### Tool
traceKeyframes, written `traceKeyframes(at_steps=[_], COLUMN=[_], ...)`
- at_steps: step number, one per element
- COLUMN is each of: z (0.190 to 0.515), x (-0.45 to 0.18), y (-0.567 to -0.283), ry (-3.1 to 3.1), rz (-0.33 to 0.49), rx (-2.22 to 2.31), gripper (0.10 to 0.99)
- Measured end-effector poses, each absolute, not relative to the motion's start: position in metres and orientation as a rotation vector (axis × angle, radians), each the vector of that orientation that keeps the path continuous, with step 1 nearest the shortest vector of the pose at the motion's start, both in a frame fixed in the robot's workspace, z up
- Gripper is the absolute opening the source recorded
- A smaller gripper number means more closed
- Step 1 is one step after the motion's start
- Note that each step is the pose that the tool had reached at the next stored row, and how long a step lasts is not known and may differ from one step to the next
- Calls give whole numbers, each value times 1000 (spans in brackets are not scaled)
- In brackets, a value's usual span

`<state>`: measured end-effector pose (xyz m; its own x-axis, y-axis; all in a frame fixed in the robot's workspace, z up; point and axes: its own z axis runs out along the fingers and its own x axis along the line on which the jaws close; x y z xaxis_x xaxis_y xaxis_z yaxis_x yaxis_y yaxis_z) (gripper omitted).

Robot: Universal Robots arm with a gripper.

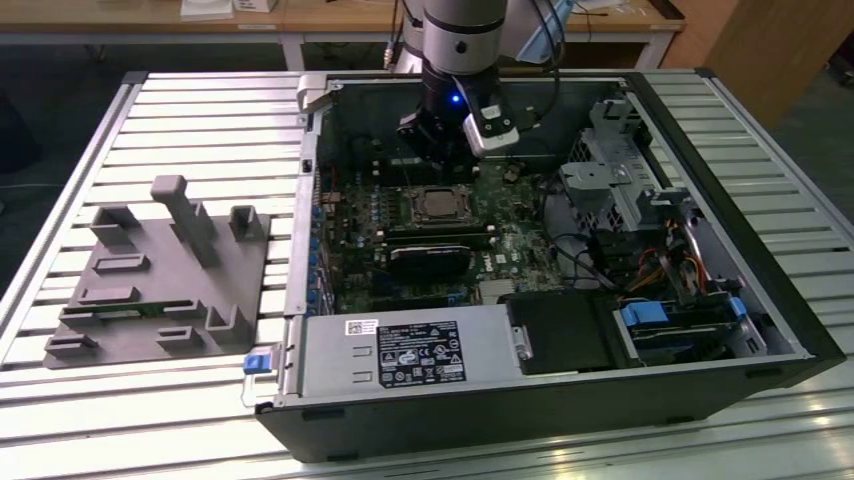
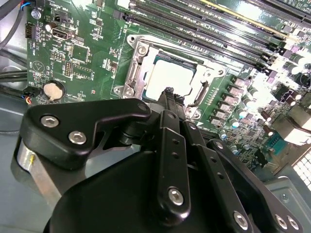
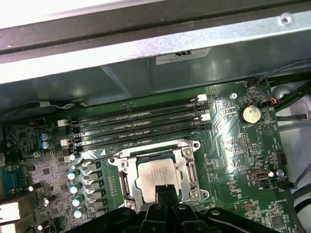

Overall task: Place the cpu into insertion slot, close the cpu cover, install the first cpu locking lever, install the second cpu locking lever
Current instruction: 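Install the first cpu locking lever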

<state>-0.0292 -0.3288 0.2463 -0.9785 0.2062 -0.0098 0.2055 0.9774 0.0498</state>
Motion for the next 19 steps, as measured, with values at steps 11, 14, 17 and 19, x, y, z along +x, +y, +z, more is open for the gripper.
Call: traceKeyframes(at_steps=[11, 14, 17, 19], z=[246, 246, 246, 246], x=[-35, -39, -43, -45], y=[-329, -329, -329, -329], ry=[3109, 3109, 3109, 3109], rz=[76, 76, 76, 76], rx=[324, 324, 324, 324], gripper=[106, 106, 106, 106])
